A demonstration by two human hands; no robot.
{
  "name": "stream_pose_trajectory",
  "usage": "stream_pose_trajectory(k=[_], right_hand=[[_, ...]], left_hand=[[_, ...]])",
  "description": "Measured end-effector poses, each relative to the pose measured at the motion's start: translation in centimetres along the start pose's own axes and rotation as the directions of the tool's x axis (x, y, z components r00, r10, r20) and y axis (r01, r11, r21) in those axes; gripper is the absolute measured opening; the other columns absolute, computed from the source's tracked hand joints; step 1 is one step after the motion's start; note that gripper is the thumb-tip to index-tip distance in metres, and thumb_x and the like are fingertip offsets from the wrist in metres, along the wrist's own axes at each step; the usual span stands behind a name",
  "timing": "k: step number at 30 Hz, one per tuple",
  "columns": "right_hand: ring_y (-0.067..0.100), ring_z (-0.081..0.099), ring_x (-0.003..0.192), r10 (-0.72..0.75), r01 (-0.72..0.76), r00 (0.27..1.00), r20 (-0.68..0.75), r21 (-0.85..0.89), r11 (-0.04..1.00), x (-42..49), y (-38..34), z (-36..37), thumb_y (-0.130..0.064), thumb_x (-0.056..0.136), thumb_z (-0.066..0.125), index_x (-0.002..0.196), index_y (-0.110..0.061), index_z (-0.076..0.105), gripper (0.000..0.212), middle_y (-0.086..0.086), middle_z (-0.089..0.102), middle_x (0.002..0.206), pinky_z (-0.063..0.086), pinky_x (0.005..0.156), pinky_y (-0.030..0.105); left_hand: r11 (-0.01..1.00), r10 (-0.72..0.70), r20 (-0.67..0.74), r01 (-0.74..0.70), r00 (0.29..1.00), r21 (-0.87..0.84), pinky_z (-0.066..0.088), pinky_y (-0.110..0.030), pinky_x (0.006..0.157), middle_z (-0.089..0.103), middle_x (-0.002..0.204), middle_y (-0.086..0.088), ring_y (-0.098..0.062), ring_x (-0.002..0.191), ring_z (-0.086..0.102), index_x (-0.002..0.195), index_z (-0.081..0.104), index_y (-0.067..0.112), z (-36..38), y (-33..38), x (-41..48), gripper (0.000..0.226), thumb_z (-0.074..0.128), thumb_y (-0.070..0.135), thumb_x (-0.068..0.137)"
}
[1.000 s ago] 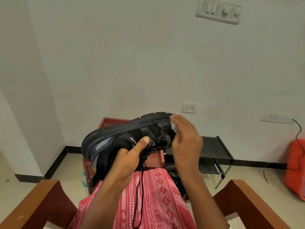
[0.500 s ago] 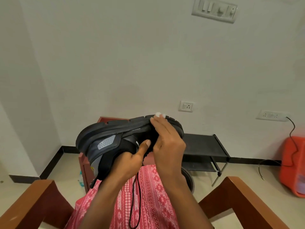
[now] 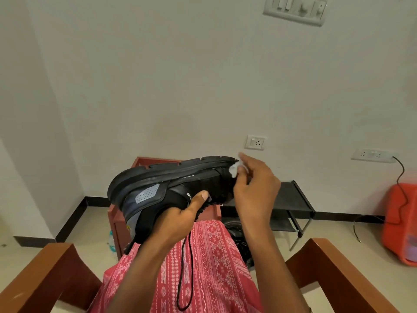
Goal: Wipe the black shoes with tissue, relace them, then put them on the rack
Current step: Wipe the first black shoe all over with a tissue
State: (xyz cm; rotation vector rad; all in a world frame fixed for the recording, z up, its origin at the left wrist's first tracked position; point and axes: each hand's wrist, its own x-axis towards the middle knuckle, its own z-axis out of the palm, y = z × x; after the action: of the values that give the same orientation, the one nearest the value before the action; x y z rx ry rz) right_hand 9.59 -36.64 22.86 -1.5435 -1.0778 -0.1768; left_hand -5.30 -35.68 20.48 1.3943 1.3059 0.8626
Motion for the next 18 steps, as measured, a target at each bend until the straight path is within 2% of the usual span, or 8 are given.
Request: stream_pose_trajectory(k=[3, 5, 7, 10, 12, 15, 18], right_hand=[[0.01, 0.066, 0.105, -0.136, 0.135, 0.991, 0.017, 0.075, 0.988, -2.0, -2.8, 1.0, -0.003, 0.091, 0.067, 0.114, -0.017, 0.075, 0.028, -0.004, 0.074, 0.109, 0.053, 0.094, 0.024], [0.011, 0.066, 0.105, -0.244, 0.24, 0.969, 0.032, 0.098, 0.966, -3.1, -3.6, 1.6, 0.004, 0.087, 0.068, 0.111, -0.014, 0.076, 0.031, -0.002, 0.074, 0.108, 0.051, 0.093, 0.021], [0.014, 0.067, 0.103, -0.312, 0.307, 0.949, 0.039, 0.099, 0.947, -3.2, -3.0, 1.9, 0.009, 0.084, 0.067, 0.109, -0.01, 0.076, 0.033, 0.0, 0.075, 0.105, 0.051, 0.092, 0.021], [0.016, 0.068, 0.094, -0.262, 0.261, 0.965, 0.003, 0.044, 0.964, -1.9, -0.7, 1.6, 0.006, 0.087, 0.067, 0.107, -0.012, 0.076, 0.028, -0.005, 0.073, 0.1, 0.056, 0.083, 0.028], [0.015, 0.067, 0.091, -0.166, 0.166, 0.986, -0.03, 0.007, 0.986, -0.9, 0.7, 1.0, 0.001, 0.09, 0.068, 0.106, -0.014, 0.076, 0.024, -0.008, 0.071, 0.098, 0.059, 0.08, 0.034], [0.014, 0.067, 0.093, -0.056, 0.056, 0.998, -0.017, -0.009, 0.998, -0.5, 1.1, 0.7, -0.005, 0.093, 0.065, 0.107, -0.016, 0.075, 0.021, -0.003, 0.073, 0.1, 0.059, 0.081, 0.04], [0.014, 0.066, 0.094, -0.084, 0.084, 0.996, 0.022, 0.004, 0.996, -1.3, -0.5, 0.8, -0.006, 0.093, 0.066, 0.105, -0.016, 0.075, 0.018, -0.004, 0.072, 0.1, 0.058, 0.082, 0.039]], left_hand=[[0.974, -0.051, 0.032, 0.042, 0.998, 0.222, 0.039, -0.025, 0.06, 0.056, 0.06, -0.003, -0.016, 0.062, 0.053, 0.059, 0.059, 0.012, 0.1, 1.0, -0.4, 0.065, 0.045, 0.067, 0.091], [0.938, -0.042, 0.046, 0.023, 0.998, 0.345, 0.033, -0.024, 0.053, 0.049, 0.054, -0.004, -0.014, 0.055, 0.045, 0.053, 0.052, 0.009, 0.1, 1.5, -0.7, 0.071, 0.035, 0.061, 0.098], [0.925, -0.045, 0.06, 0.019, 0.997, 0.38, 0.034, -0.025, 0.053, 0.049, 0.055, -0.004, -0.012, 0.055, 0.045, 0.054, 0.052, 0.009, 0.0, 1.5, -0.7, 0.07, 0.032, 0.059, 0.1], [0.942, -0.059, 0.063, 0.035, 0.996, 0.333, 0.036, -0.028, 0.057, 0.049, 0.055, -0.003, -0.011, 0.056, 0.046, 0.059, 0.052, 0.01, -0.1, 1.2, -0.7, 0.067, 0.037, 0.064, 0.096], [0.95, -0.056, 0.062, 0.034, 0.997, 0.311, 0.033, -0.023, 0.052, 0.045, 0.048, 0.0, -0.012, 0.052, 0.045, 0.053, 0.046, 0.011, -0.2, 1.1, -0.7, 0.068, 0.04, 0.065, 0.094], [0.945, -0.048, 0.069, 0.023, 0.996, 0.327, 0.028, -0.016, 0.042, 0.033, 0.031, 0.008, -0.009, 0.044, 0.039, 0.045, 0.037, 0.014, 0.1, 1.0, -0.8, 0.071, 0.041, 0.064, 0.094], [0.945, -0.048, 0.086, 0.018, 0.995, 0.325, 0.027, -0.013, 0.036, 0.026, 0.026, 0.009, -0.009, 0.04, 0.033, 0.044, 0.032, 0.014, 0.7, 1.2, -0.9, 0.071, 0.041, 0.062, 0.096]])
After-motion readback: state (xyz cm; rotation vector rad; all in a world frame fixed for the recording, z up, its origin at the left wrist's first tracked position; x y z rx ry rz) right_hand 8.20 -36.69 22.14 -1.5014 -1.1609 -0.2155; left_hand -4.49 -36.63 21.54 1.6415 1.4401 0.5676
